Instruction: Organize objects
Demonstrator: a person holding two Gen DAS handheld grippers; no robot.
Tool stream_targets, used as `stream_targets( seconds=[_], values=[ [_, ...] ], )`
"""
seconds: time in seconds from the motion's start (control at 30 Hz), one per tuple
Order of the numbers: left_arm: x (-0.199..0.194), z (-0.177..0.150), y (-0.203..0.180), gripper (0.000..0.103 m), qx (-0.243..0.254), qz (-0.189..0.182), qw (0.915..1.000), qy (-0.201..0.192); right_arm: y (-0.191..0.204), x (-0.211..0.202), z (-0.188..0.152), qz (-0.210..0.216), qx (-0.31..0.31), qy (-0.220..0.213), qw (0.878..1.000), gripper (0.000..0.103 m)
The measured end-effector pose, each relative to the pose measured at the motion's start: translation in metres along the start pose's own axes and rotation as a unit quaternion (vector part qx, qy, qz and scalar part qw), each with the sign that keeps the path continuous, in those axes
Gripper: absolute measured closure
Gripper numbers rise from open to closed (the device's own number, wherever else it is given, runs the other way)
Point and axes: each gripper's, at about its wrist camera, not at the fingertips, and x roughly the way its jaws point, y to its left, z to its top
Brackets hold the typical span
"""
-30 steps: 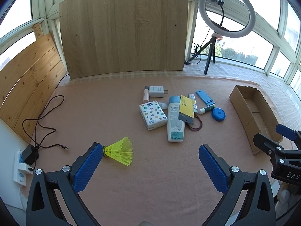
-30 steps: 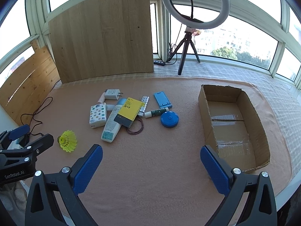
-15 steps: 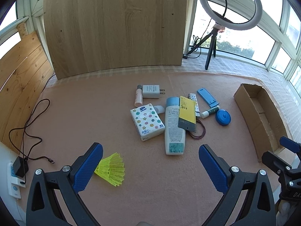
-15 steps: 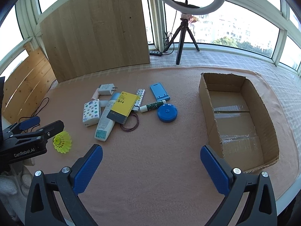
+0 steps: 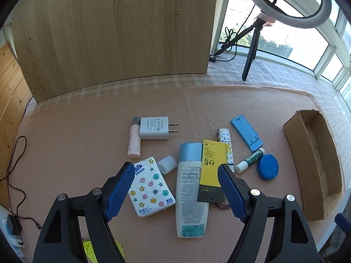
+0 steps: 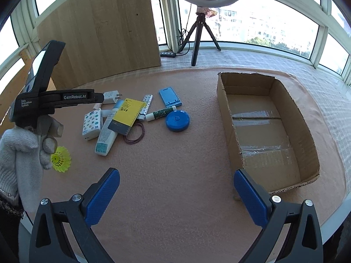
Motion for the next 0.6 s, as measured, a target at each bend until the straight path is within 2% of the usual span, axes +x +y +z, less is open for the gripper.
stream_targets(
  seconds=[0.23,0.3,0.37,0.43,0.5,0.6],
  values=[
    [0.048,0.034,-0.005,0.035,-0.007,-0.007,0.9994,0.033,-0.025,-0.001,-0.007,-0.016,0.017,0.006,1.000,0.001],
    [0.058,0.039,-0.005,0.042,-0.009,-0.015,0.9988,0.046,-0.032,-0.001,-0.009,-0.022,0.023,0.008,0.999,0.001],
    [0.070,0.043,-0.006,0.046,-0.008,-0.024,0.9980,0.057,-0.039,-0.001,-0.011,-0.025,0.028,0.010,0.999,0.001],
    [0.080,0.044,-0.006,0.049,-0.007,-0.023,0.9973,0.069,-0.045,0.000,-0.012,-0.028,0.034,0.012,0.999,0.001],
    [0.089,0.042,-0.006,0.057,-0.007,-0.030,0.9959,0.085,-0.048,0.001,-0.012,-0.028,0.038,0.014,0.999,0.001],
    [0.090,0.032,-0.008,0.058,-0.006,-0.048,0.9944,0.094,-0.049,0.001,-0.013,-0.027,0.038,0.013,0.999,0.001]
  ],
)
